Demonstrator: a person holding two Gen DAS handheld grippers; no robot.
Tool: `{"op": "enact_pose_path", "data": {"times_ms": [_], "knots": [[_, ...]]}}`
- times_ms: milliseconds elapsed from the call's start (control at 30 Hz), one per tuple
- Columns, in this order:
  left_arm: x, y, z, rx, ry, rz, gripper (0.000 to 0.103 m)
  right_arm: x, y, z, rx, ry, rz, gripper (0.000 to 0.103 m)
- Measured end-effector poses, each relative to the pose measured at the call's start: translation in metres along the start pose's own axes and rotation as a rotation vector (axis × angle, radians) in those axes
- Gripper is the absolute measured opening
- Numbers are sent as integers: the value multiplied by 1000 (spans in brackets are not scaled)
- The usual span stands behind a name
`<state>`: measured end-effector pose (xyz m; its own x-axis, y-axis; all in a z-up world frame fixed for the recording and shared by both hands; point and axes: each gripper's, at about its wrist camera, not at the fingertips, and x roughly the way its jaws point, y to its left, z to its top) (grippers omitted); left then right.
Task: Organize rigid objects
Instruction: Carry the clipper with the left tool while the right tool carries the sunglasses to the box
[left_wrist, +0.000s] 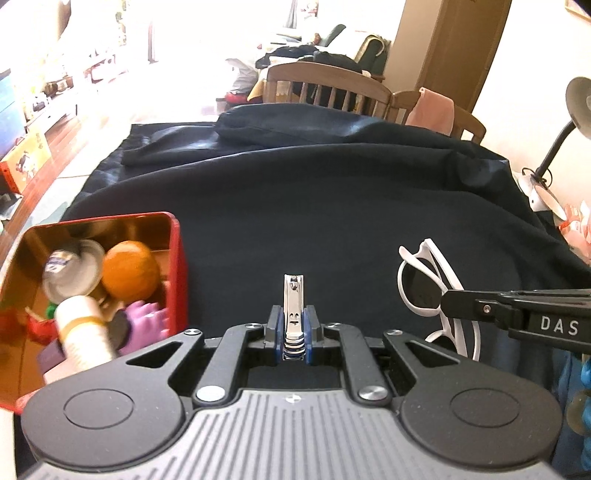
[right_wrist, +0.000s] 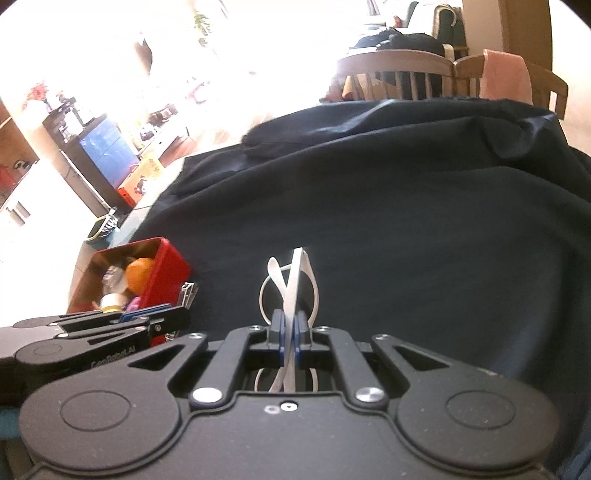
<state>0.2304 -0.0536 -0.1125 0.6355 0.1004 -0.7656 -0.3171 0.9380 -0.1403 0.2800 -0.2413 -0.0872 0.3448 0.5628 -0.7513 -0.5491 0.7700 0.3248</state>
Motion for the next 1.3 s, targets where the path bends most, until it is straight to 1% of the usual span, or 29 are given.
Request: {"op": "enact_pose_path", "data": {"times_ms": [300, 567, 933, 1100, 1300], "knots": [[-35, 28, -5, -18, -36, -7, 11, -18, 42, -5, -40, -25, 22, 3], [-57, 64, -10, -30, -52, 6, 11, -16, 80, -8, -51, -30, 41, 3], [-73, 124, -13, -55, -61, 37, 11, 8, 136, -10, -81, -18, 61, 3], [-71, 154, -14, -70, -52, 55, 11, 22, 159, -9, -96, -8, 64, 3], [-62, 182, -15, -66, -44, 73, 11, 42, 182, -8, -112, 6, 64, 3]]}}
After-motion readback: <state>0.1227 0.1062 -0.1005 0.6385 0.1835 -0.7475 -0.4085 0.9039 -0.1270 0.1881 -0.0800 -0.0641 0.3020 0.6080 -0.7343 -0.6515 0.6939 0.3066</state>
